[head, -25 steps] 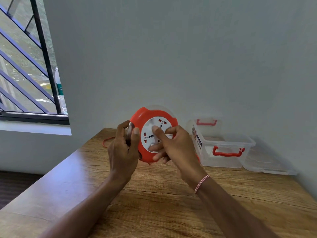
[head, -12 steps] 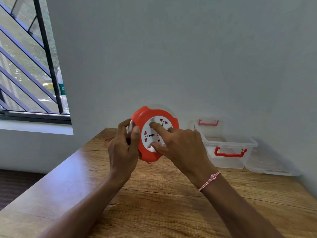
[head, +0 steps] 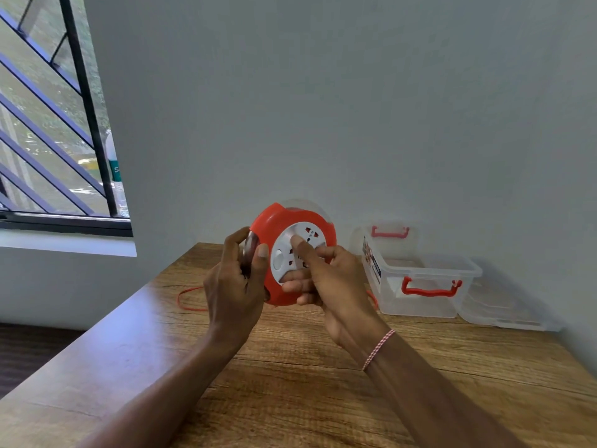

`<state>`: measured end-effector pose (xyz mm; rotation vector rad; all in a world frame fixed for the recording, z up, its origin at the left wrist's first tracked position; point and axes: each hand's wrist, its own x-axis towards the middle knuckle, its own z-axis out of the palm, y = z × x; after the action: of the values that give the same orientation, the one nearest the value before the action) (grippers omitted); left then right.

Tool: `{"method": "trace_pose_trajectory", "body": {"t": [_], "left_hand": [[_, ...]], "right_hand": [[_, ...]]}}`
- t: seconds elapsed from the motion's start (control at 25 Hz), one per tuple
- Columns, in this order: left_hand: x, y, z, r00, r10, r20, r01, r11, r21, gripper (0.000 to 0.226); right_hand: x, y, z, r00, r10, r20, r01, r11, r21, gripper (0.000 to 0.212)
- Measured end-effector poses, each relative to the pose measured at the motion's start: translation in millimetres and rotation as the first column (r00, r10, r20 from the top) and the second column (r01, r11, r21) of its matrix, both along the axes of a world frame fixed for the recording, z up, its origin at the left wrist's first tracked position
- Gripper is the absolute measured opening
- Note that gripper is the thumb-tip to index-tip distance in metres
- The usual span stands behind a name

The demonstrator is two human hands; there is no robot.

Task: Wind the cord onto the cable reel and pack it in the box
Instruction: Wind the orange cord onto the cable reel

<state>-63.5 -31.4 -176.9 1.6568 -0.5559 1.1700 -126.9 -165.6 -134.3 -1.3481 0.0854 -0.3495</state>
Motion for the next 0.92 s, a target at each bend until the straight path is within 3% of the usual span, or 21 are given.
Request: {"method": "trace_pose_trajectory", "body": {"t": [0.08,0.12,0.16,0.2,0.24,0.28,0.36,0.44,0.56,0.68,0.8,0.84,0.92], "left_hand": [[2,1,1,0.999,-0.006,-0.050,0.005,1.000,-0.028,0.036],[3,2,2,0.996,-0.026,-0.083,0.022,0.998,-0.052,0.031],[4,4,3,0.992,-0.049,-0.116,0.040,0.996,-0.076,0.027],[6,6,4,0.988,-0.064,-0.142,0.051,0.994,-0.095,0.024],[7,7,5,0.985,-0.070,-0.156,0.055,0.994,-0.098,0.022],[7,8,7,0.984,-0.072,-0.160,0.059,0.994,-0.087,0.020],[5,8,8,0.984,-0.085,-0.157,0.078,0.995,-0.054,0.016],[3,7,8,0.984,-0.101,-0.149,0.098,0.995,-0.026,0.016],[1,4,7,0.986,-0.102,-0.132,0.106,0.994,0.021,0.018],[1,2,4,0.991,-0.080,-0.107,0.085,0.995,0.042,0.024],[0,2,2,0.990,-0.095,-0.109,0.100,0.994,0.042,0.040],[-1,1,2,0.989,-0.105,-0.104,0.110,0.993,0.043,0.044],[-3,0,2,0.991,-0.110,-0.079,0.114,0.992,0.047,0.048]], "right_hand": [[1,-5,2,1.000,0.017,0.021,-0.015,0.996,-0.090,0.045],[2,-10,2,0.995,-0.043,0.086,0.068,0.948,-0.312,0.045],[3,-18,2,0.965,-0.132,0.226,0.244,0.768,-0.592,0.044],[4,-26,2,0.891,-0.161,0.426,0.450,0.452,-0.771,0.044],[5,-32,1,0.809,-0.073,0.584,0.587,0.156,-0.794,0.046],[6,-36,1,0.769,0.037,0.639,0.640,-0.021,-0.768,0.049],[8,-37,1,0.769,0.140,0.624,0.640,-0.161,-0.752,0.058],[10,-34,-2,0.783,0.142,0.606,0.622,-0.217,-0.753,0.065],[10,-35,-5,0.772,0.117,0.625,0.635,-0.197,-0.747,0.066],[10,-31,-8,0.767,0.036,0.641,0.642,-0.012,-0.767,0.065],[9,-20,-7,0.861,-0.159,0.483,0.507,0.326,-0.798,0.066],[8,-16,-7,0.896,-0.222,0.385,0.444,0.482,-0.755,0.065],[9,-9,-8,0.962,-0.221,0.157,0.271,0.828,-0.490,0.056]]}}
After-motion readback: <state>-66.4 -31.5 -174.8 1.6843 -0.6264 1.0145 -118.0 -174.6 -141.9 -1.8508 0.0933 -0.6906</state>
